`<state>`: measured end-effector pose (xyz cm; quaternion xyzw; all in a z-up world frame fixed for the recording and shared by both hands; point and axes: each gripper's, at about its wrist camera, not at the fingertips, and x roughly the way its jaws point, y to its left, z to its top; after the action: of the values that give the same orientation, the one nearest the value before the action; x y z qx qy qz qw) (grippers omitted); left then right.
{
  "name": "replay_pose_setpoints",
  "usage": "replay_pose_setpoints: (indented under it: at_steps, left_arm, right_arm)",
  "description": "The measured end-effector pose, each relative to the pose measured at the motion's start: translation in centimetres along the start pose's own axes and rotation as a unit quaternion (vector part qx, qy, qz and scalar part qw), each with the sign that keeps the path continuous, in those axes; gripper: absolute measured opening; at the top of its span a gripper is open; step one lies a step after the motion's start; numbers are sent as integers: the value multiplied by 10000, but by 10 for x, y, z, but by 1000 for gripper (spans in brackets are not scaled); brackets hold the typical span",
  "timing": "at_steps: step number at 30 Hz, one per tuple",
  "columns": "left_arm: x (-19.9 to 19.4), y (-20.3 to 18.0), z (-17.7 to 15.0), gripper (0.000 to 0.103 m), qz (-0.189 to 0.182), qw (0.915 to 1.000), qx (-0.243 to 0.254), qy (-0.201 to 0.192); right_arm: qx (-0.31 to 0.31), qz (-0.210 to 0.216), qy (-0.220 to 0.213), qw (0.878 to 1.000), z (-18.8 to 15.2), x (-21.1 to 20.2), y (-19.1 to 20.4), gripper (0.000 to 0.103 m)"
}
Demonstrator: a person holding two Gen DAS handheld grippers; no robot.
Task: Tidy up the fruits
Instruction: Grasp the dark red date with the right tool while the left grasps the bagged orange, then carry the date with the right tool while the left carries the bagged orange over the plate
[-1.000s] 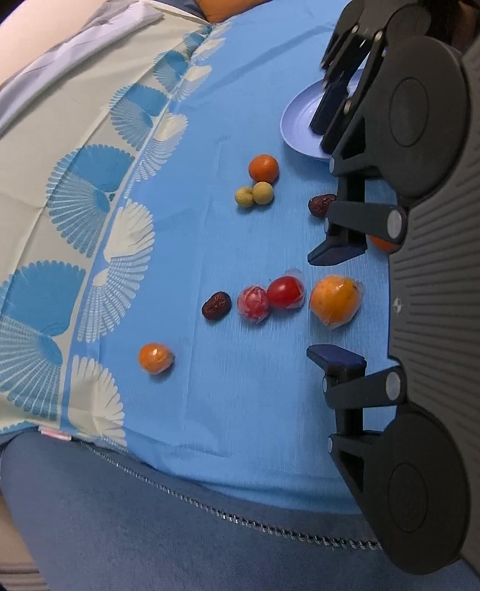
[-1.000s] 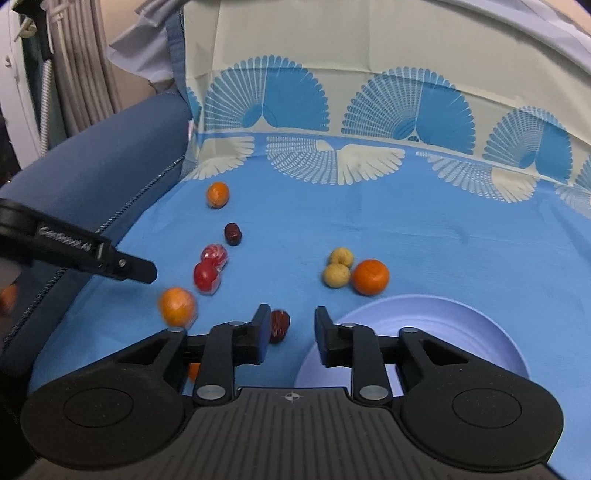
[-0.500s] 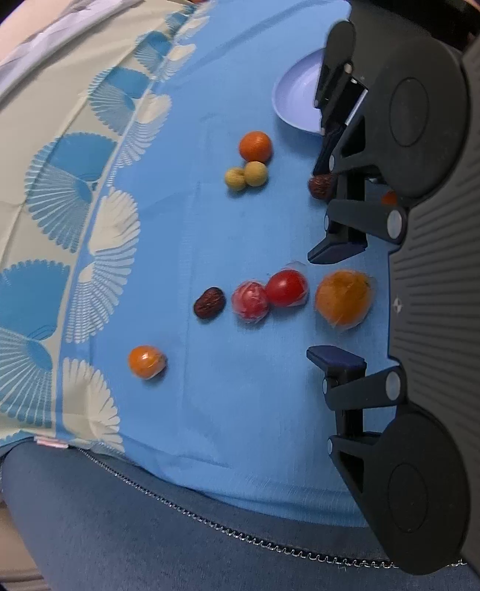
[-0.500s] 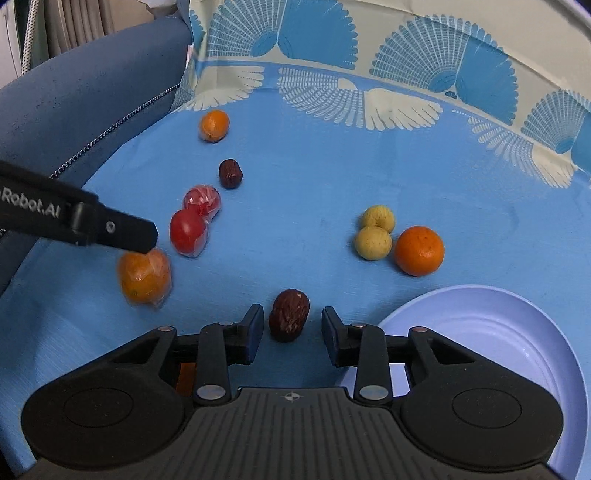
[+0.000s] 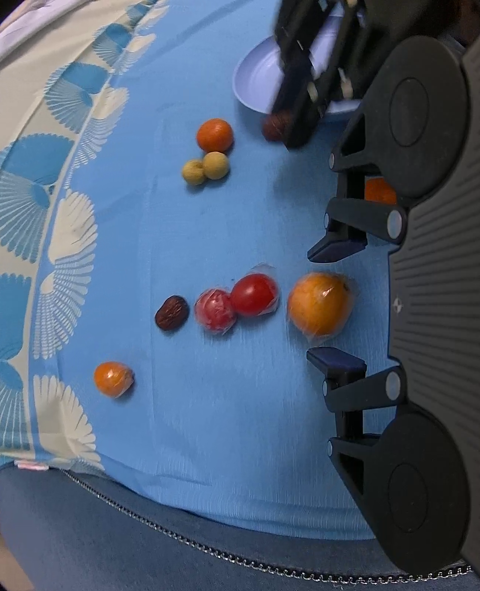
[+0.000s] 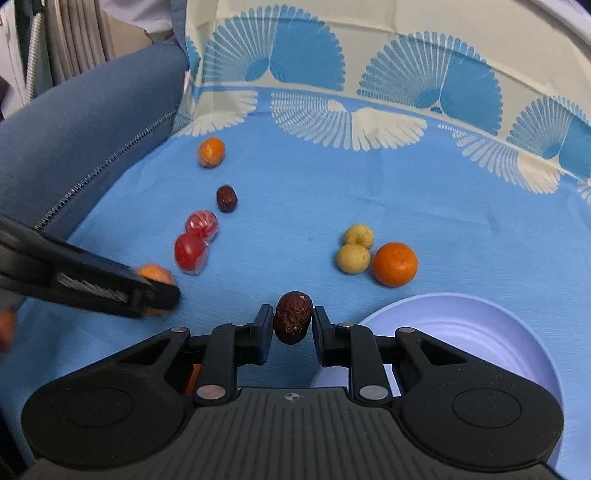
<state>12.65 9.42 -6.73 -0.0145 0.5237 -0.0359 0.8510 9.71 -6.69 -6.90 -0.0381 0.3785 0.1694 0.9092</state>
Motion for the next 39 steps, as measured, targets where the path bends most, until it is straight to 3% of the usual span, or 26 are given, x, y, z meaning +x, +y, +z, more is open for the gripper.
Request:
replay_pose_setpoints:
  at_steps: [1, 10, 16, 19, 21, 27, 30, 39]
  left_arm:
    - [1, -2, 0, 41, 47, 10000, 58, 14]
    - [-23, -19, -6, 41, 372, 9978, 420, -349]
    - [-62, -52, -15, 41, 485, 9899, 1074, -787]
    - [-77, -65, -17, 41, 560, 9859, 1263, -947]
    - [-84, -70, -16, 41, 385, 9881, 1130, -973]
    - [-84, -87, -28, 41, -429, 9958, 287, -750]
    - [-74, -103, -37, 41, -486, 9967, 364, -539]
    - [-62, -111, -34, 41, -933, 9933, 362, -575]
  right_arm:
    - [-12, 13, -30, 10000, 2, -6, -1, 24]
    - [132, 20, -442, 9989, 32, -89, -42, 24]
    - [340, -278, -527, 9976, 7, -109, -75, 24]
    - [689, -591, -217, 9956, -12, -98, -87, 24]
    - [1023, -434, -251, 9935, -16, -101, -96, 24]
    - [1072, -666, -286, 9916, -21, -107, -109, 24]
    - [1089, -727, -254, 9911, -26, -107, -114, 24]
    - [1200, -796, -226, 9893, -31, -108, -133, 24]
